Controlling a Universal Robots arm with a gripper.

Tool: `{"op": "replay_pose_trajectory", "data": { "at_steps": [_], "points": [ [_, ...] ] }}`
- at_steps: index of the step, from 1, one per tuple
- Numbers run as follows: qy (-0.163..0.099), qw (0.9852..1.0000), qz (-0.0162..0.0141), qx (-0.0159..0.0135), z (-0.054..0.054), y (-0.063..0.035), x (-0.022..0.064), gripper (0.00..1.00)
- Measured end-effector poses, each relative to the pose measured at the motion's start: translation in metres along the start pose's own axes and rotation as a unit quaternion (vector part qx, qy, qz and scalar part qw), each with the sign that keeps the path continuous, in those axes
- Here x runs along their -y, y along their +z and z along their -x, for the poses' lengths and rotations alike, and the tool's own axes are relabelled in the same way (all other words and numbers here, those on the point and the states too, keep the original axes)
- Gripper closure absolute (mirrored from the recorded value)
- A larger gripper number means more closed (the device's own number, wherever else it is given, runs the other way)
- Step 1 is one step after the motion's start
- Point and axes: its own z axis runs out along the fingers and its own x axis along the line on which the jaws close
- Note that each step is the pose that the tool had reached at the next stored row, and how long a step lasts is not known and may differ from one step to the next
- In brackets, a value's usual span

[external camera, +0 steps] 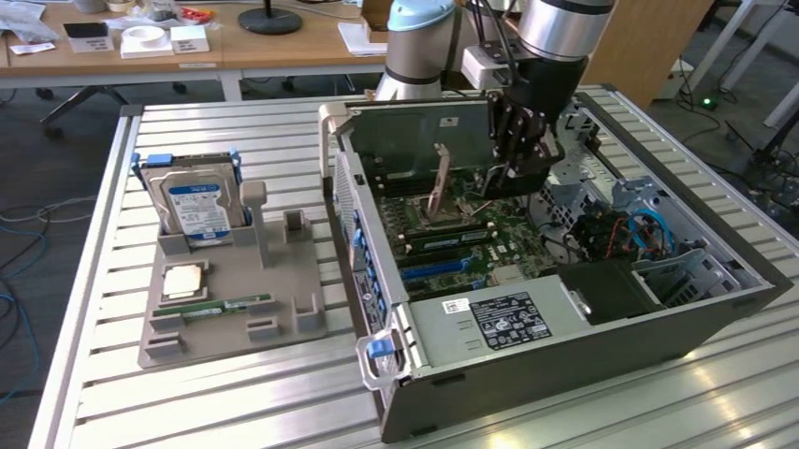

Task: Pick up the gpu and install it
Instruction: 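Insert the gpu into the slot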

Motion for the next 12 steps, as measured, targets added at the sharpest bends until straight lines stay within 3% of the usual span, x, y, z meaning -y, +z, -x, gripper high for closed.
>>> {"op": "replay_pose_trajectory", "data": {
  "at_steps": [12],
  "points": [
    [0.0,1.0,-0.0058,-0.0002,-0.0001,0.0107,-0.0055,0.74]
  ]
}}
